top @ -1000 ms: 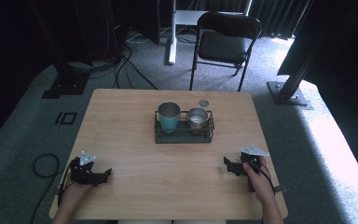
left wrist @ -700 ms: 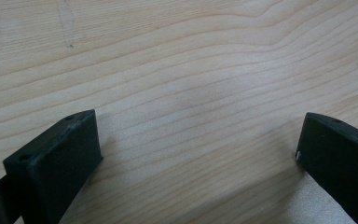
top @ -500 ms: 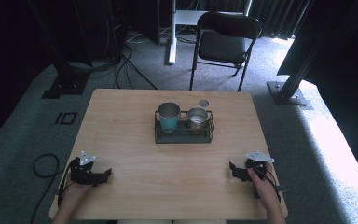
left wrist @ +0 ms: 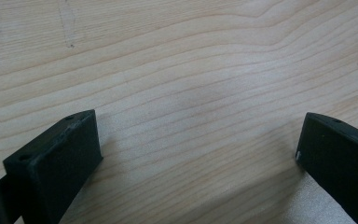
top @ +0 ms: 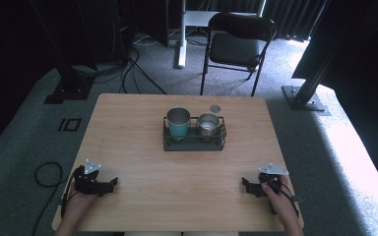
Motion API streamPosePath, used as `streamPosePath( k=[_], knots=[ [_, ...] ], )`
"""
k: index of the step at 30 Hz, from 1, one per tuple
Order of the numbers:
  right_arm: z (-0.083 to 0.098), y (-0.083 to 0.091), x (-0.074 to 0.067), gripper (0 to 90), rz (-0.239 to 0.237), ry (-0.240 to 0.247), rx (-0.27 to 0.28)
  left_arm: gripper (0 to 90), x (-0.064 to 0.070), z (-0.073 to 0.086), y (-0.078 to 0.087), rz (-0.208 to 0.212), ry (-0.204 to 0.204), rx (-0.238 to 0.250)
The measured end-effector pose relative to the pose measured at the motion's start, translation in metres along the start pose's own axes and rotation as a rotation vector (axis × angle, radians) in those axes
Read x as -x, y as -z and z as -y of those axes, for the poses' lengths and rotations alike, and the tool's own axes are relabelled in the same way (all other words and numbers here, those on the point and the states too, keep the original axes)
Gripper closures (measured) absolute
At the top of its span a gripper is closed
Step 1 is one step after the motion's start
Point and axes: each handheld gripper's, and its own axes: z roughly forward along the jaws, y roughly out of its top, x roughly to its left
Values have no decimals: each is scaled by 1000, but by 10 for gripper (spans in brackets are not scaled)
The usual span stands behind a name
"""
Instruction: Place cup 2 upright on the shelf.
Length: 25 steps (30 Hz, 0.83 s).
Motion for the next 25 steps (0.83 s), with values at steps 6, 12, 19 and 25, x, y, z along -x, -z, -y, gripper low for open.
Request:
streamPosePath(
  k=[6, 12, 19, 25],
  knots=[
    [1, 1, -2, 120, -30, 23, -7, 4, 0, 0, 0, 0, 0, 0],
    [2, 2, -3, 120, -48, 40, -8, 3, 0, 0, 0, 0, 0, 0],
    [3, 3, -3, 119, -53, 45, -9, 4, 0, 0, 0, 0, 0, 0],
    [3, 3, -3, 119, -53, 45, -9, 4, 0, 0, 0, 0, 0, 0]
  ],
)
